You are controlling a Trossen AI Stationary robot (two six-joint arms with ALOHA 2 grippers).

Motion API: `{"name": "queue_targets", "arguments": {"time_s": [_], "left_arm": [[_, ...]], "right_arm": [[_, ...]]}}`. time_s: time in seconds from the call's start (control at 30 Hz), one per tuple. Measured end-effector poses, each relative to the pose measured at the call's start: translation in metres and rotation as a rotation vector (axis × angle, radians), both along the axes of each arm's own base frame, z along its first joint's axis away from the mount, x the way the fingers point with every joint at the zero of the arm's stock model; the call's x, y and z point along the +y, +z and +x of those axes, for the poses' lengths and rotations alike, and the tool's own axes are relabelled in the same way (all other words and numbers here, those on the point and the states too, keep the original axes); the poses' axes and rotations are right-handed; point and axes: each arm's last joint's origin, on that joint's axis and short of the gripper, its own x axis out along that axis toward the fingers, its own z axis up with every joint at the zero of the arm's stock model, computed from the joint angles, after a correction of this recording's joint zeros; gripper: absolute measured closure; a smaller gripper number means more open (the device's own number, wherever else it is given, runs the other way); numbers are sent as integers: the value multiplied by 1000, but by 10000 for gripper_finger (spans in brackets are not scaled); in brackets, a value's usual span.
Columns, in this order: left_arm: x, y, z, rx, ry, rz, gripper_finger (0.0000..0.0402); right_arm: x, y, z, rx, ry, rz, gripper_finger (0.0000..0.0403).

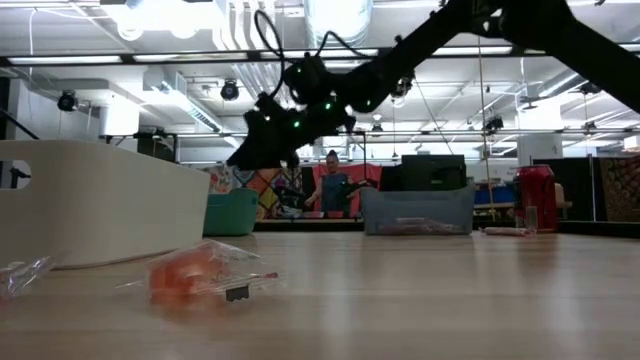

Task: Sort candy
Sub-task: Put the white chocolate bar into the green bin, then put the orange gummy candy into the white bin

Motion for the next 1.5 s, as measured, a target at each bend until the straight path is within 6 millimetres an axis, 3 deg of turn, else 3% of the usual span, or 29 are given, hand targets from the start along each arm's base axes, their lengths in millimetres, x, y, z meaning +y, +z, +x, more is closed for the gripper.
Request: {"name": "queue_targets", "arguments": {"time_s": [0.13, 0.23, 0.53, 0.93, 1.17, 1.5], "left_arm": [[-3, -8, 3, 30, 4, -21, 402], [-6, -15, 8, 48, 7, -31, 402], [-15, -28, 17, 73, 10, -39, 402], [-23, -38, 28, 89, 11, -27, 402], [-30, -48, 36, 123, 0, -6, 402], [-34, -43, 41, 109, -1, -17, 402]], "right_arm": [[13, 17, -8, 52, 161, 12, 199], [32, 18, -16, 47, 294, 49, 202], [93, -15, -62, -176, 360, -35, 219], [154, -65, -121, -272, 285, -163, 240], [173, -66, -129, -325, 266, -161, 266], [176, -67, -129, -314, 228, -140, 316]]}}
